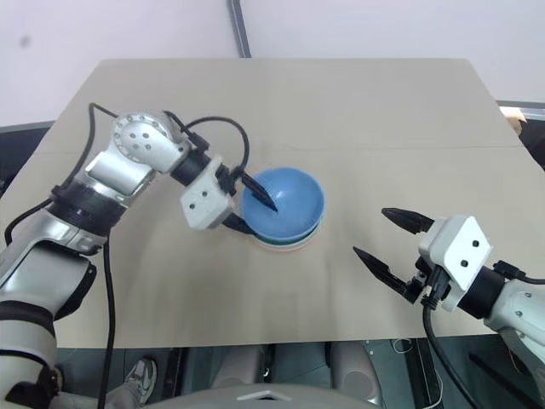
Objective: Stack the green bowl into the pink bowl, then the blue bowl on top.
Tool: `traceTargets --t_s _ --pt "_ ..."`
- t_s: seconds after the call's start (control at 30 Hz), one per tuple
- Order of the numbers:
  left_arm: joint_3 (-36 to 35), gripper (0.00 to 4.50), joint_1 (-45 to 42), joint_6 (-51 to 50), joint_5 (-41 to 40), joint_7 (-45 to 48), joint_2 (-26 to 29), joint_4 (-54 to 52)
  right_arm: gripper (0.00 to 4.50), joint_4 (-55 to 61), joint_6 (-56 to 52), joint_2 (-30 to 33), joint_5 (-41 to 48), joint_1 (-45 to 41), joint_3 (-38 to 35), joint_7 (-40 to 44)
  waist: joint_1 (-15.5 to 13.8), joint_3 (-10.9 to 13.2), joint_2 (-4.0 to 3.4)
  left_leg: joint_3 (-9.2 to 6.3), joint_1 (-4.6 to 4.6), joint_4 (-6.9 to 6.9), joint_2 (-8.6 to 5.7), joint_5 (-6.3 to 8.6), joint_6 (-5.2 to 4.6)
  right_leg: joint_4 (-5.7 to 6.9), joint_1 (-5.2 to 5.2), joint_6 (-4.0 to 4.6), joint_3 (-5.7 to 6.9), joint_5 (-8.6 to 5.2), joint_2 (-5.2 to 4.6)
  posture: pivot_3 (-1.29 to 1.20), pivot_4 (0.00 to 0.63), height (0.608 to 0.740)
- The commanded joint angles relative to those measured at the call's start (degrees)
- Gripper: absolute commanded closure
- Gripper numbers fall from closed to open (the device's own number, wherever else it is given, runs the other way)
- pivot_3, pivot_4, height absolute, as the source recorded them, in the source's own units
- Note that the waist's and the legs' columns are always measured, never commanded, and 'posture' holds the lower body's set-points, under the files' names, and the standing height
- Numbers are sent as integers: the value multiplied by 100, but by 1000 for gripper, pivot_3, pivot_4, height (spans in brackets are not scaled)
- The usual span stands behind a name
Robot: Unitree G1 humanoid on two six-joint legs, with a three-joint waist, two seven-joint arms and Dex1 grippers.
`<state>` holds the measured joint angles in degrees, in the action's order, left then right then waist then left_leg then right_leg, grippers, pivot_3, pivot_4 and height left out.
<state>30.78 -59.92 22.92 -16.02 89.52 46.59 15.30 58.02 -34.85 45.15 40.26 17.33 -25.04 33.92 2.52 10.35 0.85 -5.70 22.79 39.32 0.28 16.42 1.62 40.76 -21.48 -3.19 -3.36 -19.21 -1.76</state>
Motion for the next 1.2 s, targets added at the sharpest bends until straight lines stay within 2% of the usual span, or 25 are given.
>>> traceTargets --t_s 0.03,0.2,0.33,0.43,0.5,0.87,1.2 --pt "-888 1509 94 -1654 -232 -847 122 -364 645 175 -22 58 85 -99 96 -101 10 0 0 0 -1 0 0 0 0 0 0 0 0 0 0 0 150 740" --pt "-2131 1509 1536 -3558 -1141 -1724 487 -1660 645 -33 -11 186 140 -240 141 37 84 -4 -7 -13 -5 -6 7 0 1 -3 -2 0 -10 0 -2 0 150 740" --pt "-3527 1509 3293 -4196 -1889 -2493 445 -2496 645 -329 7 354 184 -335 104 344 93 -4 -6 -20 -4 -7 12 0 1 -4 -2 0 -14 0 -5 0 150 740" --pt "-4126 1509 4212 -4267 -1819 -2860 454 -2898 645 -581 80 448 160 -421 121 582 26 -3 -4 -22 -6 -6 18 0 0 -3 -1 0 -11 0 -9 0 150 740" --pt "-4403 1509 4689 -4468 -2001 -2781 517 -3069 645 -746 119 503 140 -522 154 723 -37 -4 -4 -19 -10 -6 14 0 0 -2 1 0 -13 0 -11 0 150 740" --pt "-5122 1509 5794 -5116 -2411 -2747 631 -3682 645 -938 97 544 205 -601 58 1064 -101 -4 -4 -4 -9 -10 12 0 0 -5 6 0 3 0 -15 0 150 740" --pt "-4950 1509 5840 -4987 -2343 -2663 548 -3644 645 -844 72 529 229 -436 -97 1045 -103 -4 -4 2 -10 -10 11 0 0 -6 6 1 1 0 -16 0 150 740"
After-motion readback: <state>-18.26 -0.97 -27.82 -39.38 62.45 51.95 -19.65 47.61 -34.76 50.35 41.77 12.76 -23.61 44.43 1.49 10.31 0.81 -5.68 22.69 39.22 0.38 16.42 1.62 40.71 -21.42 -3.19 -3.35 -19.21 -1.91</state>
